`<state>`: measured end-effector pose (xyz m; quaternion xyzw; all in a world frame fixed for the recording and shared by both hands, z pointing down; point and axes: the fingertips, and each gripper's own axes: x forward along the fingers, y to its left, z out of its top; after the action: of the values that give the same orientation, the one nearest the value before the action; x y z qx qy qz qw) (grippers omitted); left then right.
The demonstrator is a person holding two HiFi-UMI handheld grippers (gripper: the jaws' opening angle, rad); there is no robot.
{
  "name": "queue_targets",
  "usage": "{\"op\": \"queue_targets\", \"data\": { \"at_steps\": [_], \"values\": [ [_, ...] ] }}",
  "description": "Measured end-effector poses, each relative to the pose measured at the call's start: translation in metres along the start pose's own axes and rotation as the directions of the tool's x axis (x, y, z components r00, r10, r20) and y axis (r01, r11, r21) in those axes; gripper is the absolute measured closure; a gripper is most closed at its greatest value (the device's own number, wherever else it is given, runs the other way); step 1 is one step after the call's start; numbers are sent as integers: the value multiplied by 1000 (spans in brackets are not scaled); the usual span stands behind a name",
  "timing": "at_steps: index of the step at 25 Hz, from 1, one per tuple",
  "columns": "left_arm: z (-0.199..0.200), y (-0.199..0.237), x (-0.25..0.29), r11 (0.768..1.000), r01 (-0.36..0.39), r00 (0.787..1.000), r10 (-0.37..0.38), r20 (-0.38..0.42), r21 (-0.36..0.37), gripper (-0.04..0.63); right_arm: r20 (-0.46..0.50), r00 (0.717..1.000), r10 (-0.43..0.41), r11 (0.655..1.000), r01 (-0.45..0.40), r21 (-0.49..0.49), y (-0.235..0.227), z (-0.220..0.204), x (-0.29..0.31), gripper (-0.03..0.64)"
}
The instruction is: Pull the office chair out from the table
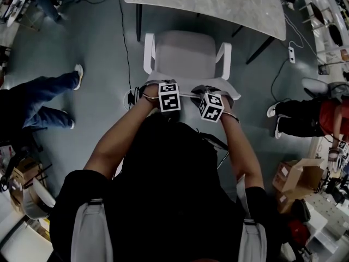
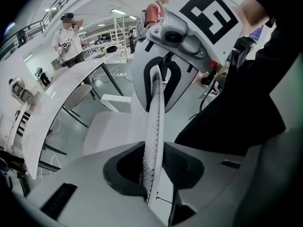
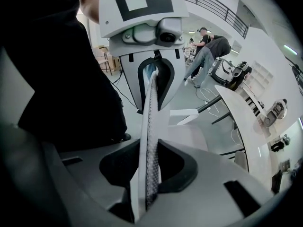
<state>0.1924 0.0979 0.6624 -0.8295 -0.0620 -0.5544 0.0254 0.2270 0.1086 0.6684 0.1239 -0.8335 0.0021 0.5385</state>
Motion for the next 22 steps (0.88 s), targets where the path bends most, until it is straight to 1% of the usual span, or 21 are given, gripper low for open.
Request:
{"op": "queue_targets", "data": {
  "at_steps": [9, 19, 22],
  "values": [
    [-18, -32, -6, 999, 21, 1000, -21, -10, 38, 489, -2, 1000, 16, 1000, -16, 17, 37, 17, 4, 518],
    [-32, -76, -8, 997, 45, 999, -44, -16, 61, 486, -1, 1000, -10, 997, 10, 75, 83, 28, 5, 518],
    [-33, -90, -9, 997, 44, 999, -44, -4, 63, 486, -9, 1000, -24, 996, 25, 87, 95, 29, 3, 518]
  ]
}}
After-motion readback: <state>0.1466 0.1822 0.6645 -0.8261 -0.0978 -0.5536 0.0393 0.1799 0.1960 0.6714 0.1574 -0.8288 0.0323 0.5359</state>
